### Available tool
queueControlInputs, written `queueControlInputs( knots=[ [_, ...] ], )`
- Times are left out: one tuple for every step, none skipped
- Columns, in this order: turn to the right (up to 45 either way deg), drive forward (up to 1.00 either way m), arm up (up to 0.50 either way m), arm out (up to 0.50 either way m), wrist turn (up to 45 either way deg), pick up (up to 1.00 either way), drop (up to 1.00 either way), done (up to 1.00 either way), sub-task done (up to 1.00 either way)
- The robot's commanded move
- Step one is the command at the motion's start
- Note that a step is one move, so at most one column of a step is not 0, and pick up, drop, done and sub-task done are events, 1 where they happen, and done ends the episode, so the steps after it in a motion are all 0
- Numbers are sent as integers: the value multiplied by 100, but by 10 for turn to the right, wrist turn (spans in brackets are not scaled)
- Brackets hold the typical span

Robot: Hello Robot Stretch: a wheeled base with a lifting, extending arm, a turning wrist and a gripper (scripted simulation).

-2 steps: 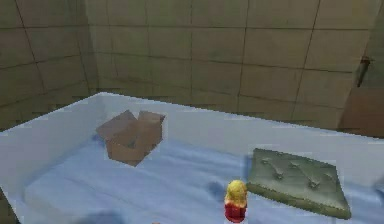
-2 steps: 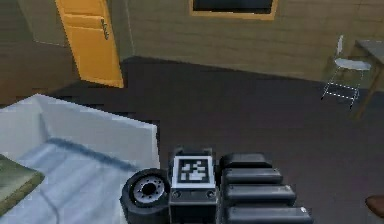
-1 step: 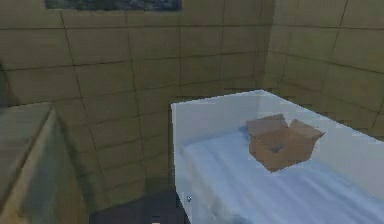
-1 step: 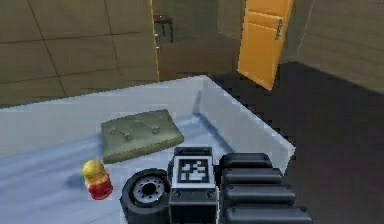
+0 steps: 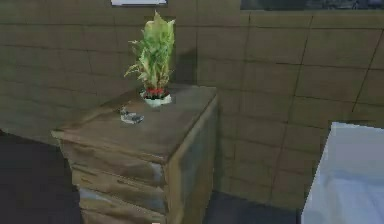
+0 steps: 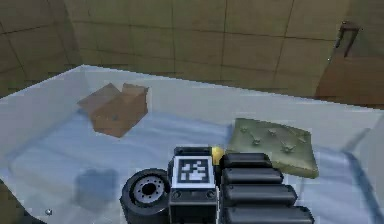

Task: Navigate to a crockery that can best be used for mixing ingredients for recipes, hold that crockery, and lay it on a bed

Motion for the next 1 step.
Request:
queueControlInputs(
  knots=[
    [-450, 0, 0, 0, 0, 0, 0, 0, 0]
  ],
)
